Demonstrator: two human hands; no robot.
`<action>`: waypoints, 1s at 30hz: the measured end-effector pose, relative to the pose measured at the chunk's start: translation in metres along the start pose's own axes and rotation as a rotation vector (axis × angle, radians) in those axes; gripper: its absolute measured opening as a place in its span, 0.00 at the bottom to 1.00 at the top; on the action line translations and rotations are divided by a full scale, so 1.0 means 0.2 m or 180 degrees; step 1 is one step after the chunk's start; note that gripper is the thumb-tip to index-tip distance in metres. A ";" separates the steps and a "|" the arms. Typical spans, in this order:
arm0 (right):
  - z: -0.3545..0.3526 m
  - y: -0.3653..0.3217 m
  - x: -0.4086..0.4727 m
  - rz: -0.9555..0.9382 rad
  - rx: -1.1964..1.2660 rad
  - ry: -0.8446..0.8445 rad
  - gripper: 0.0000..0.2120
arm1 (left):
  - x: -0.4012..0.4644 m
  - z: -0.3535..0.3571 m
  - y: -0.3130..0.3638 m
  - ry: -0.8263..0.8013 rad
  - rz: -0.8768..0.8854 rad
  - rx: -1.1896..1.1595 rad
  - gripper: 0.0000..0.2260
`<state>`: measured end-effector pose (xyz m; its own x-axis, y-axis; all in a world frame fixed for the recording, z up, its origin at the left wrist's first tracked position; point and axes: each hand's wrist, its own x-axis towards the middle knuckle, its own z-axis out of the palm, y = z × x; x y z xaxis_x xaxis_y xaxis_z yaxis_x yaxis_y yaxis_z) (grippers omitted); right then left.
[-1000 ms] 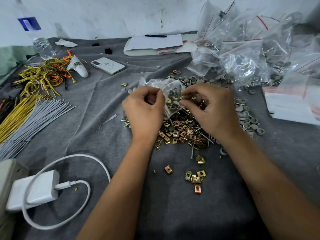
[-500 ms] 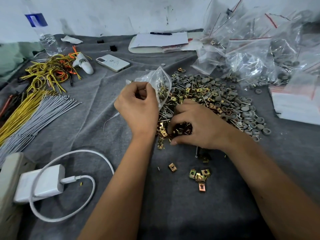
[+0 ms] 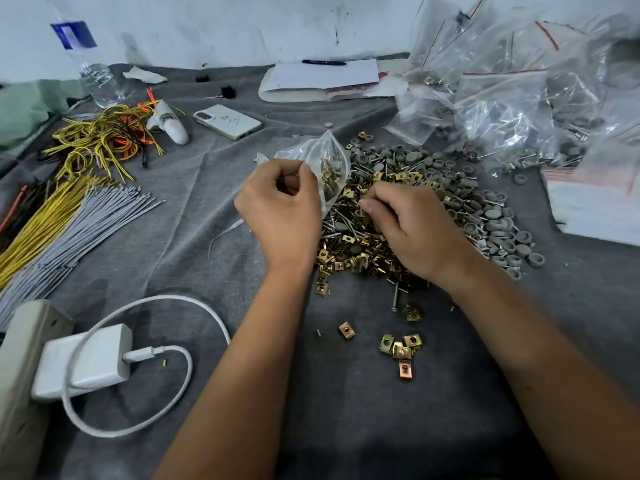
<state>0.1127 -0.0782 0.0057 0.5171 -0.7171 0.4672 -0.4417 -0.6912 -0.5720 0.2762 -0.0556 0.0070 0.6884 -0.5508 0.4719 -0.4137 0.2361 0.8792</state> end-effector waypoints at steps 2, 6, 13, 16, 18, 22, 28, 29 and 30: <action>0.00 0.00 0.00 0.0049 0.0052 0.0157 0.10 | 0.00 0.00 -0.01 -0.0081 -0.0022 0.0001 0.07; -0.03 0.01 0.00 0.0109 0.0277 0.0773 0.07 | -0.01 0.02 -0.02 -0.0694 0.0006 0.0028 0.07; -0.04 0.01 0.00 -0.0206 -0.0043 0.0778 0.09 | -0.04 0.04 -0.02 -0.1309 0.0278 0.0179 0.04; -0.05 0.02 0.01 -0.0102 0.0002 0.0892 0.11 | -0.03 0.04 -0.03 -0.1238 0.0205 0.0185 0.06; -0.06 0.03 0.01 -0.0071 0.0039 0.1074 0.08 | -0.03 0.04 -0.03 -0.1165 0.0148 0.0180 0.07; -0.07 0.03 0.00 -0.0299 0.0073 0.0752 0.05 | -0.02 0.04 -0.03 -0.1021 0.0007 0.0133 0.08; -0.05 0.02 -0.01 -0.0267 -0.0427 -0.1201 0.15 | 0.00 0.03 -0.04 -0.0762 -0.0223 0.0028 0.09; -0.04 0.02 -0.01 -0.0238 -0.0510 -0.1298 0.16 | 0.00 0.03 -0.04 -0.0744 -0.0229 0.0022 0.08; -0.04 0.02 -0.01 -0.0226 -0.0575 -0.1345 0.17 | 0.00 0.03 -0.04 -0.0734 -0.0233 0.0020 0.08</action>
<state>0.1038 -0.0812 0.0082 0.7875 -0.5941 0.1639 -0.4957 -0.7686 -0.4043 0.2761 -0.0621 0.0002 0.5627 -0.7346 0.3790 -0.3720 0.1843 0.9097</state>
